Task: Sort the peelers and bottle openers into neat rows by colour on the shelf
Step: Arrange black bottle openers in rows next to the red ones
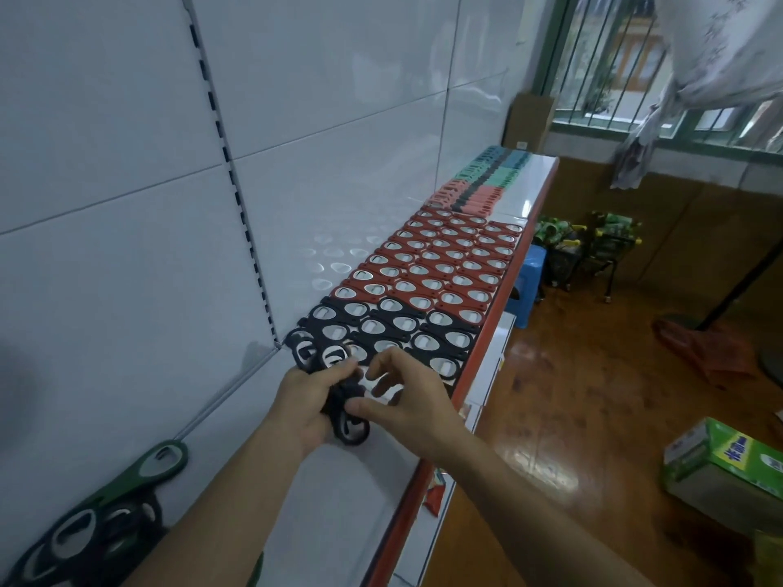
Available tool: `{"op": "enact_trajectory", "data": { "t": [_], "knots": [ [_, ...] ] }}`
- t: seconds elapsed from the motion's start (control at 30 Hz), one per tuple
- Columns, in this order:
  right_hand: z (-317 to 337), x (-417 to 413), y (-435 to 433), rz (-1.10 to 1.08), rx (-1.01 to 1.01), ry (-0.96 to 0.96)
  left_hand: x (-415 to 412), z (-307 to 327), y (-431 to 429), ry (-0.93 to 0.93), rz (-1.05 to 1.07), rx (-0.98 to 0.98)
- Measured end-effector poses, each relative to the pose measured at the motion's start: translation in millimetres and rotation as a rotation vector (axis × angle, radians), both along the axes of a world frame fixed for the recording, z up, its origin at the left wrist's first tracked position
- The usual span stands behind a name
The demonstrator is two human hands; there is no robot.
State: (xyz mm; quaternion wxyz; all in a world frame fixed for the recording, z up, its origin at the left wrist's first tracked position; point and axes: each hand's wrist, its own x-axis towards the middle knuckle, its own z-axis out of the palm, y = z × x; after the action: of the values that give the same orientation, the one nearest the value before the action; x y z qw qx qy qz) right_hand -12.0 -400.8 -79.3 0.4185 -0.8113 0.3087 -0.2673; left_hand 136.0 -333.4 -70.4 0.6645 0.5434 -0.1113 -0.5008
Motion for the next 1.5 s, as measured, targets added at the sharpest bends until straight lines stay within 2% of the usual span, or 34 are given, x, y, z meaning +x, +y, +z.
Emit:
{"op": "enact_trajectory", "data": {
  "t": [0.13,0.27,0.4,0.47,0.53,0.63,0.77,0.93,1.07,1.13,1.33,1.5],
  "knots": [
    [-3.2,22.8,3.7,0.010,0.004,-0.017,2.2,4.2,10.1,0.095,0.112,-0.004],
    [-7.5,36.6,0.2,0.027,0.103,-0.018,15.5,2.2,20.1,0.125,0.133,0.054],
    [-11.9,44.0,-12.1,-0.095,0.160,-0.076,36.0,-0.4,29.3,0.209,0.173,0.132],
    [-10.1,47.2,-17.6,-0.159,0.174,-0.118,44.6,0.0,33.5,0.351,0.213,0.065],
    [-3.6,52.1,-24.2,-0.149,0.242,-0.174,49.5,1.5,36.2,0.408,0.218,0.007],
    [7.8,65.6,-35.3,-0.050,0.219,-0.140,53.4,0.2,36.7,0.349,0.210,-0.040],
    [14.2,94.0,-41.6,0.059,-0.128,0.090,56.5,-3.1,37.0,0.147,0.190,-0.067],
    [5.6,110.8,-42.0,0.116,-0.131,0.174,60.0,-12.2,43.6,-0.016,0.299,-0.010],
    [-6.6,93.5,-22.4,0.121,-0.309,0.324,60.7,-21.0,39.7,-0.018,0.369,-0.022],
    [-14.7,86.5,-0.4,0.161,-0.331,0.380,60.1,-25.0,37.2,-0.017,0.411,-0.024],
    [-36.5,97.8,-16.0,0.098,-0.349,0.337,60.8,-29.1,37.7,-0.025,0.437,-0.055],
    [-40.3,110.7,-20.5,0.085,-0.387,0.323,63.5,-33.0,36.6,0.027,0.358,-0.050]
  ]
}}
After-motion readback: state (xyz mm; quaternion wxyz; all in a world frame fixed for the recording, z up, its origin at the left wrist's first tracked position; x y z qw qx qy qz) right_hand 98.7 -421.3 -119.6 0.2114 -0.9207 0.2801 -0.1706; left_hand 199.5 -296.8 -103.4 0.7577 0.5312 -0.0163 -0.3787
